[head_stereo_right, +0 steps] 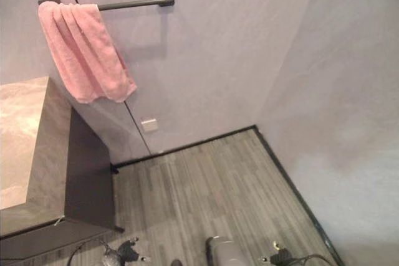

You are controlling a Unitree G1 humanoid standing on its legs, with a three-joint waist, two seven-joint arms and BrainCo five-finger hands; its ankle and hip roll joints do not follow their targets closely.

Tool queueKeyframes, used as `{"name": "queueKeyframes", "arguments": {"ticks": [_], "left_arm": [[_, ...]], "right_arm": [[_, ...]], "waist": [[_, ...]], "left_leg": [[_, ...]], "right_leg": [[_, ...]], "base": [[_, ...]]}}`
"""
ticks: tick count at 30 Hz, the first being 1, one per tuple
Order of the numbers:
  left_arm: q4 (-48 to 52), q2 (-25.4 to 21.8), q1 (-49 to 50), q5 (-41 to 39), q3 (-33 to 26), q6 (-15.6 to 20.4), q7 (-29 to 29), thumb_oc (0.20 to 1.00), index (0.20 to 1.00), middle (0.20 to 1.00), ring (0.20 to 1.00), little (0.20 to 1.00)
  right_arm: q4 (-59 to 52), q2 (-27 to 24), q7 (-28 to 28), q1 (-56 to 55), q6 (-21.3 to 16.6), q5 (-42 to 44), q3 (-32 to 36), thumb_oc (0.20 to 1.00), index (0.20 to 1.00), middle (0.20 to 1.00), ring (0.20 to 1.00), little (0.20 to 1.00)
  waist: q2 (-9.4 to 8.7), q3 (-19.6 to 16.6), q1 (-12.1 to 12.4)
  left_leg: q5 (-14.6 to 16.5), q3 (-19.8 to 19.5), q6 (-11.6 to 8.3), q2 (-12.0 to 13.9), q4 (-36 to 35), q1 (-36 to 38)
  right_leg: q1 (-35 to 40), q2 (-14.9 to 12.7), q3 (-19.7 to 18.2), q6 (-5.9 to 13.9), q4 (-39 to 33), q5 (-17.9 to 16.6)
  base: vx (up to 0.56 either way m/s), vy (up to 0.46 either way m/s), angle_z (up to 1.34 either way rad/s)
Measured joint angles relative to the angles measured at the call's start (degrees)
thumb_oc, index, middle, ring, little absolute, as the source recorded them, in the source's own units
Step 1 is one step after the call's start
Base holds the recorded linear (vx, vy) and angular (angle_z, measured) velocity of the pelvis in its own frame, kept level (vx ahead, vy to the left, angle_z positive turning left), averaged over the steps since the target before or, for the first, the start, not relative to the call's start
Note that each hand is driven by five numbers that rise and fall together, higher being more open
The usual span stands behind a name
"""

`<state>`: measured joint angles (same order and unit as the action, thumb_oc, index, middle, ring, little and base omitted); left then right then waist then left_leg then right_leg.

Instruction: Put brush and paste in cup on sink, flatten towel.

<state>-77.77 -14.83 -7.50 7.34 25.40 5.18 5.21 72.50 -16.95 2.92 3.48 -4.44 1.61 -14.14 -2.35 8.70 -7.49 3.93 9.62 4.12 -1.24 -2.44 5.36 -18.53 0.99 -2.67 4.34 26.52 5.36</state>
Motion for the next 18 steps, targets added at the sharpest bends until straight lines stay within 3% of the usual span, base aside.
{"name": "queueKeyframes", "arguments": {"ticks": [2,4,6,7,8,9,12,18], "left_arm": [[-1.08,0.25,-0.17,0.01,-0.49,-0.04,-0.04,1.000,1.000,1.000,1.000,1.000],[-2.07,0.11,-0.47,0.00,-0.49,-0.03,0.02,1.000,1.000,1.000,1.000,1.000],[-2.21,-0.14,-0.16,0.00,-0.43,0.03,0.04,1.000,1.000,1.000,1.000,1.000],[-2.09,0.36,0.03,-0.02,-0.43,0.08,0.07,1.000,1.000,1.000,1.000,1.000],[-2.15,0.97,-0.31,-0.01,-0.39,0.11,0.03,1.000,1.000,1.000,1.000,1.000],[-1.61,1.87,-0.38,-0.02,-0.31,0.35,0.05,1.000,1.000,1.000,1.000,1.000],[-1.60,2.12,-1.30,-0.05,-0.40,0.84,0.07,1.000,1.000,1.000,1.000,1.000],[-1.03,1.92,-4.00,-0.22,-0.15,0.90,0.14,1.000,1.000,1.000,1.000,1.000]], "right_arm": [[-0.02,0.01,-0.31,0.23,-0.22,1.00,-0.05,1.000,1.000,1.000,1.000,1.000],[-0.12,0.04,-0.54,0.43,-0.27,1.16,-0.02,1.000,1.000,1.000,1.000,1.000],[-0.10,0.21,-0.52,0.03,-0.32,1.17,0.02,1.000,1.000,1.000,1.000,1.000],[-0.04,0.02,-0.55,-0.96,-0.33,1.16,0.01,1.000,1.000,1.000,1.000,1.000],[0.03,-0.16,-0.51,-1.27,-0.33,1.16,0.02,1.000,1.000,1.000,1.000,1.000],[0.39,-0.73,-0.56,-1.68,-0.33,1.13,0.05,1.000,1.000,1.000,1.000,1.000],[0.38,-1.60,-0.48,0.38,-0.89,1.14,0.16,1.000,1.000,1.000,1.000,1.000],[3.34,-4.22,-0.26,0.03,-0.40,0.92,1.67,1.000,1.000,1.000,1.000,1.000]], "waist": [[0.24,0.18,-0.25],[0.01,0.43,-1.21],[-0.45,0.34,-1.56],[0.03,0.34,-2.08],[1.06,0.50,-2.99],[2.53,0.25,-2.96],[2.71,0.16,-3.19],[3.31,-0.02,-3.92]], "left_leg": [[0.36,-0.68,-0.25,0.52,0.30,-0.17],[1.44,-1.51,-0.82,0.63,0.36,0.43],[2.31,-2.68,-2.21,0.38,0.16,1.94],[3.96,-4.38,-4.22,1.52,0.18,3.11],[4.48,-6.20,-4.77,2.29,0.38,3.43],[4.53,-7.67,-4.91,3.12,0.95,4.13],[4.76,-7.58,-5.41,3.82,4.48,3.82],[3.29,-10.78,-7.54,5.55,6.07,1.77]], "right_leg": [[-0.28,-0.69,-0.29,0.89,-5.17,-0.72],[-1.32,-2.07,-3.92,2.44,-13.34,-3.96],[-0.68,-4.01,-4.79,3.08,-20.00,-6.49],[1.18,-3.77,-3.99,2.69,-20.71,-11.92],[2.19,-2.87,-3.55,2.49,-20.45,-12.22],[2.62,-0.98,-3.70,1.17,-19.49,-11.38],[2.77,1.12,-2.63,-3.07,-16.32,-9.08],[2.23,1.37,1.30,-4.36,-13.53,-5.18]], "base": [[0.23,-0.035,0.17],[0.21,-0.053,0.23],[0.20,-0.080,0.35],[0.18,-0.089,0.67],[0.18,-0.110,0.79],[0.20,-0.134,0.45],[0.19,-0.128,0.08],[0.13,-0.121,0.36]]}}
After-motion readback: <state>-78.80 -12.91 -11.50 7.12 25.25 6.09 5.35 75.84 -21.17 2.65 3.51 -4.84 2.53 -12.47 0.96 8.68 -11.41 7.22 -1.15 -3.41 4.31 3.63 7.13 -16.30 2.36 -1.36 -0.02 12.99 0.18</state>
